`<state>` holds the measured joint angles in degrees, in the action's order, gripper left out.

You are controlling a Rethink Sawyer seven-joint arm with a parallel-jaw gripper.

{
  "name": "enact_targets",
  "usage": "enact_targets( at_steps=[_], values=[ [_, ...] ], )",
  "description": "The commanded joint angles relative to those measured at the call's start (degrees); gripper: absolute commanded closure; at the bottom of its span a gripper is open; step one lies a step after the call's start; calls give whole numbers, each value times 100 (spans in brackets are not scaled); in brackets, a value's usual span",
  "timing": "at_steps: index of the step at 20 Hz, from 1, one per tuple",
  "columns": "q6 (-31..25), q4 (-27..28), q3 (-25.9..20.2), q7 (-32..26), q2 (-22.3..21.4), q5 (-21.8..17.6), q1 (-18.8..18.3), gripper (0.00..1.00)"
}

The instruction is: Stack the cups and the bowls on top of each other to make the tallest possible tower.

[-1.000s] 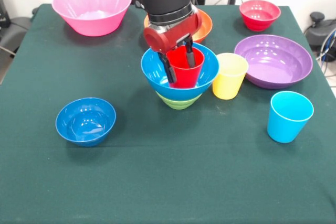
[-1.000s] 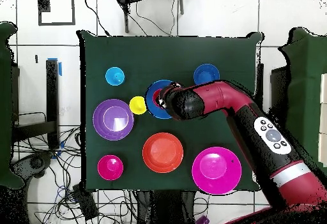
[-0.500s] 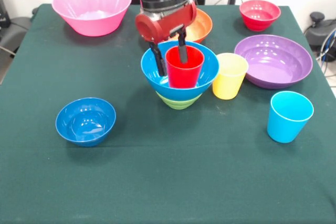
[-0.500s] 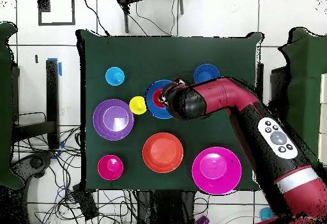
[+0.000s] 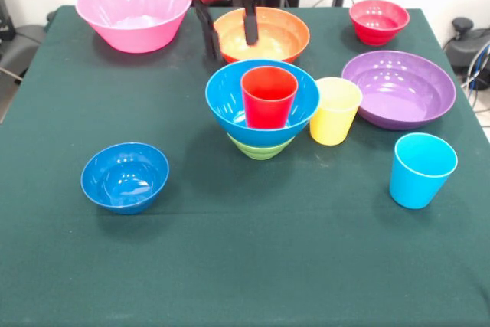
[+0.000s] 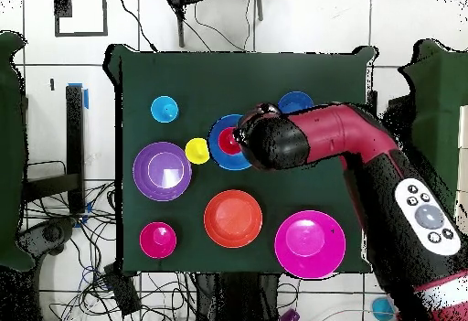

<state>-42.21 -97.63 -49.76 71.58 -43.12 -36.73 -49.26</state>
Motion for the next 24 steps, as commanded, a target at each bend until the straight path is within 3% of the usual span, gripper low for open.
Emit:
enact_targets(
  at_steps=[1,9,19,24],
  values=[
    [-1177,-113,-44,-1089,-531,263,-89,0],
    [-1238,795,179,-1658,481,-351,-70,0],
    [-1600,1611,182,-1881,922,-444,99,0],
    [-1963,2119,118,-2255,1097,-448,105,0]
  ],
)
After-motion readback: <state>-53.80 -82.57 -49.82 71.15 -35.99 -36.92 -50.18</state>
